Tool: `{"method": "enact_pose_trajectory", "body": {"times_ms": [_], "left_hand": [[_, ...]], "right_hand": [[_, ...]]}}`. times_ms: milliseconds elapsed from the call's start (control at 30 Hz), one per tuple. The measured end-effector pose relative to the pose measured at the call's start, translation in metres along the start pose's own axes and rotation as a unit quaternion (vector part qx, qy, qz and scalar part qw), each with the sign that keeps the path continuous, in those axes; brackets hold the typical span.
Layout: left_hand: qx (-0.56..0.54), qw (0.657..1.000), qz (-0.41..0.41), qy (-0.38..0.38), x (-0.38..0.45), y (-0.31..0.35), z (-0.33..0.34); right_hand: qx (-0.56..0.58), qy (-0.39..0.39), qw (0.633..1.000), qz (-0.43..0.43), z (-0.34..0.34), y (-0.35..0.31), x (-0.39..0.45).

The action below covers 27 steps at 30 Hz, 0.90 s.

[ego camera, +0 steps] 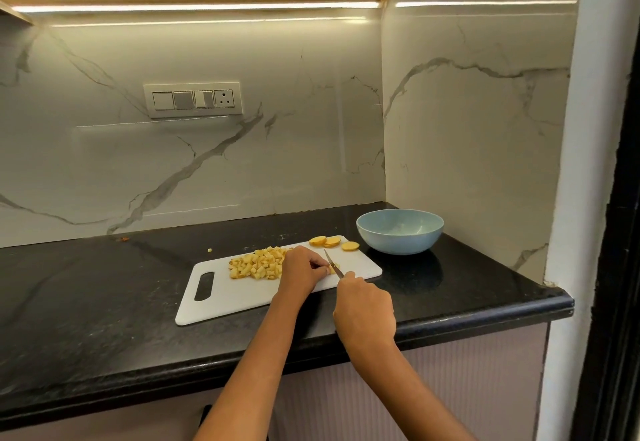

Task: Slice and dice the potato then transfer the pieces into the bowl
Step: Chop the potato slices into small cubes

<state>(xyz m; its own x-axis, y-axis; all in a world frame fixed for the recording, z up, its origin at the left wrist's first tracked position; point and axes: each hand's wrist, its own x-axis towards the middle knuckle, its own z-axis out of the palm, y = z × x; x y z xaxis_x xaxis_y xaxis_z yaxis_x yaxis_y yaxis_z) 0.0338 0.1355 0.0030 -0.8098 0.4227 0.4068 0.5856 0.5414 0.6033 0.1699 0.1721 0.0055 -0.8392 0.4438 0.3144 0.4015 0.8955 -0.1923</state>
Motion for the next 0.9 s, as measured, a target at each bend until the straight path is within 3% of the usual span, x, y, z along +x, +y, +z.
{"method": "enact_pose_trajectory", "body": {"times_ms": [633,900], "left_hand": [[-0.005,1.0,-0.017,-0.02,0.003,0.0,-0.003],[-0.019,1.0,-0.005,0.012,0.001,-0.002,0.001]], "right_hand": [[-0.017,-0.034,0.998,-0.043,-0.011,-0.001,0.016],[-0.078,-0.047,0.992,-0.091,-0.007,0.0,0.008]]}}
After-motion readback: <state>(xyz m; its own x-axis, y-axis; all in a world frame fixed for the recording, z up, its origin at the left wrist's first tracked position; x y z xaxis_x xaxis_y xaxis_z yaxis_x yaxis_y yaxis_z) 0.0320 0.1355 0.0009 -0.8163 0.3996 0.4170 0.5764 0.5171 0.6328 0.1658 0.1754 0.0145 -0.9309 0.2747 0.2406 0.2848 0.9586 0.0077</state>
